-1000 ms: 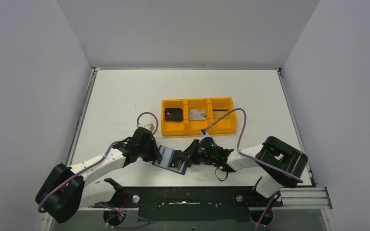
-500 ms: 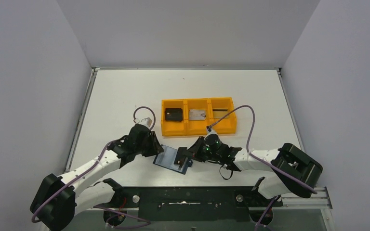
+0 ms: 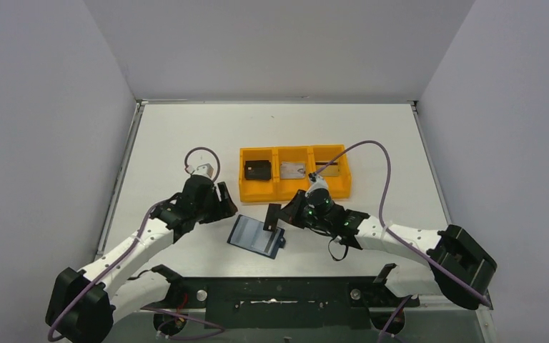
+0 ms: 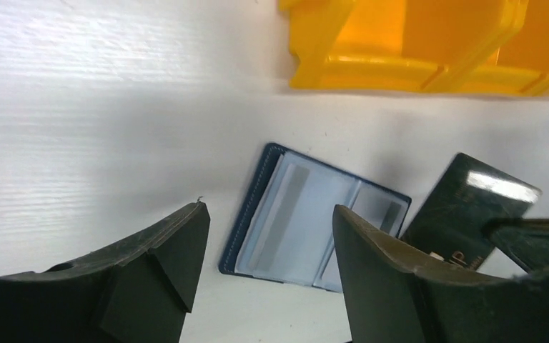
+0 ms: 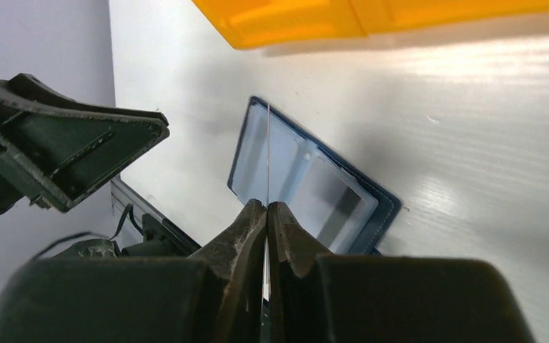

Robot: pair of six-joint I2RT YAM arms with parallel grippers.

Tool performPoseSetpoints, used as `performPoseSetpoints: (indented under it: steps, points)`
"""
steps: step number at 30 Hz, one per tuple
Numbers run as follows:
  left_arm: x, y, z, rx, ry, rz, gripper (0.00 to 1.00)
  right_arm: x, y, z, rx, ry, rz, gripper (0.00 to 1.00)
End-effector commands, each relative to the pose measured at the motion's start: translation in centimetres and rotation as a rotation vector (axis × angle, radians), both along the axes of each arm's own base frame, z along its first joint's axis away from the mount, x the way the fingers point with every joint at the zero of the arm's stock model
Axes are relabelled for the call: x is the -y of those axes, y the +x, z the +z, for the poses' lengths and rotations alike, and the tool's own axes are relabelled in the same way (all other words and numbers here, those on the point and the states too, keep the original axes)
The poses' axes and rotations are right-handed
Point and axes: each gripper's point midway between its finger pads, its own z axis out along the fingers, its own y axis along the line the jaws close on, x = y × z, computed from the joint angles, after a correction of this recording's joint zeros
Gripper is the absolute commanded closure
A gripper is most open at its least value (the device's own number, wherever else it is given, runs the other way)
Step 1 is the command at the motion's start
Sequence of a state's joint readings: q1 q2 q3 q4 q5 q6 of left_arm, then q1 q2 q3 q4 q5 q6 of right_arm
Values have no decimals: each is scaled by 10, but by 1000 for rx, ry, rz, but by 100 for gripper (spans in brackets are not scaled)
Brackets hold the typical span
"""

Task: Take the credit cards out of the card holder

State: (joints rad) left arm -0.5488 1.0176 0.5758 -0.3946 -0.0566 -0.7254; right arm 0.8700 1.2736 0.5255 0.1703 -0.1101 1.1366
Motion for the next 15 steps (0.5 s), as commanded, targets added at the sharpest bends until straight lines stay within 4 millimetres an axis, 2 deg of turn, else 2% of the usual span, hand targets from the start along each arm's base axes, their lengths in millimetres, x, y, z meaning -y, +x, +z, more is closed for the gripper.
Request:
performPoseSetpoints:
  steps: [1, 6, 10, 12, 15]
  points:
    - [-22, 28, 36, 101, 33, 50, 33, 5, 28, 49, 222, -32, -31, 100]
    - [-55, 48, 62, 171, 52, 102, 24, 8, 39, 84, 388, -51, -45, 100]
    - [-81, 54, 77, 246, 129, 157, 20, 7, 47, 103, 510, -125, -34, 100]
    - [-88, 54, 82, 283, 145, 181, 17, 6, 52, 111, 556, -176, -26, 100]
    - [-85, 55, 93, 355, 107, 183, 14, 3, 58, 122, 622, -257, 1, 100]
